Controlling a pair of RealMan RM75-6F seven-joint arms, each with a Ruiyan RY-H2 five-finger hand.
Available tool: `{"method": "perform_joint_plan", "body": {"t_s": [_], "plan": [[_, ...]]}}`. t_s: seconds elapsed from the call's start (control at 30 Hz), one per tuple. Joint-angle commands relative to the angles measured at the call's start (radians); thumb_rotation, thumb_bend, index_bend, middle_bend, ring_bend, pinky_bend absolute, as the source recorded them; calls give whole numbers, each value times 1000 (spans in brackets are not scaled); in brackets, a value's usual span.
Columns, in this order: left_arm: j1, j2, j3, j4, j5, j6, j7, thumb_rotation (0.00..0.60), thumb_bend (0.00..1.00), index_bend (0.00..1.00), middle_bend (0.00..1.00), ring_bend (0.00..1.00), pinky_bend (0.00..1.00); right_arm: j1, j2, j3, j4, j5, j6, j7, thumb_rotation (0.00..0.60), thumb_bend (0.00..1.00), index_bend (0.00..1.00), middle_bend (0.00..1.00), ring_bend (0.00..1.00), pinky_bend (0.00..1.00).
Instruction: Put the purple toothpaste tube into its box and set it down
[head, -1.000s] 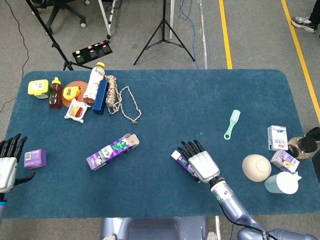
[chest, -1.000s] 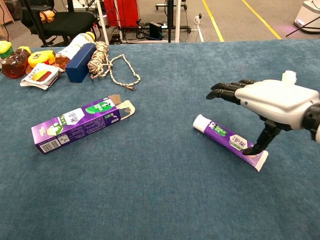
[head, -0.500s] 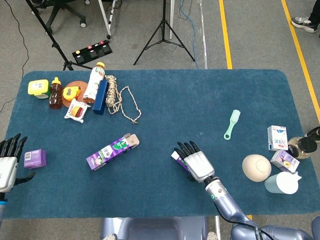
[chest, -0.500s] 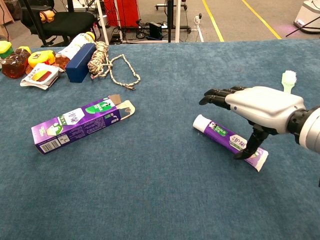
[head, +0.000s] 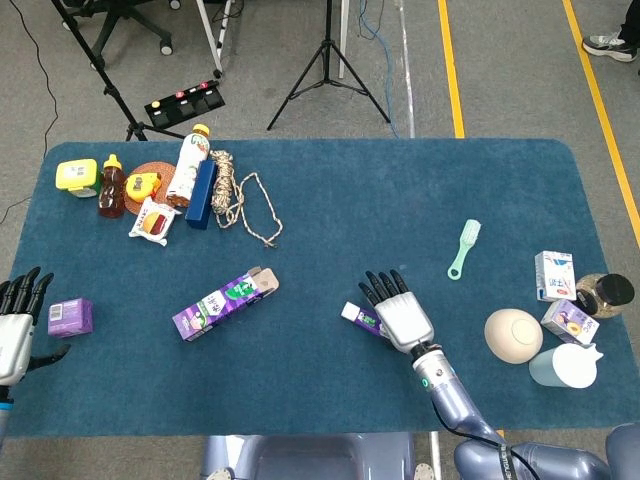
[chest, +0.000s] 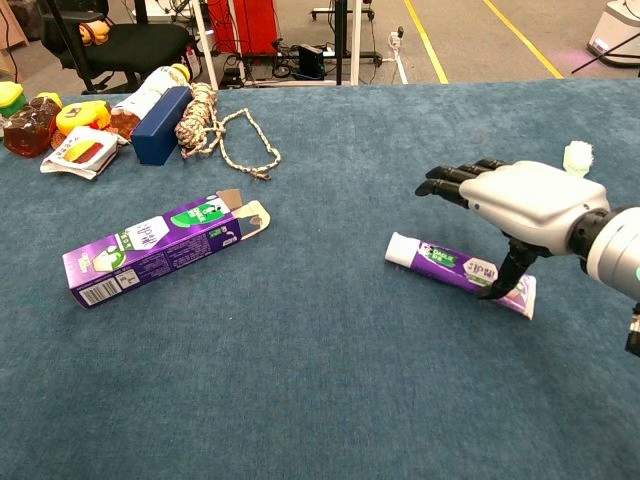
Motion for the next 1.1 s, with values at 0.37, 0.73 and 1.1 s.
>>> {"method": "perform_joint_plan", "body": {"t_s": [0.37, 0.73, 1.1], "plan": [[1, 1, 0, -3, -1, 0, 0, 600, 73, 0, 0, 0, 42, 19, 43, 17, -25, 68, -29, 13, 600, 0, 57, 40, 6, 0], [2, 3, 0, -5, -2, 1, -4, 600, 73, 0, 0, 0, 41, 48, 72, 25, -37, 114, -94, 86, 600, 0, 163, 215, 201, 158], [-1, -2, -2, -5, -13, -7, 5, 600, 74, 0, 0, 0, 41, 75, 38, 26, 46, 167, -111, 108, 600, 18, 277, 337, 347, 306]]}}
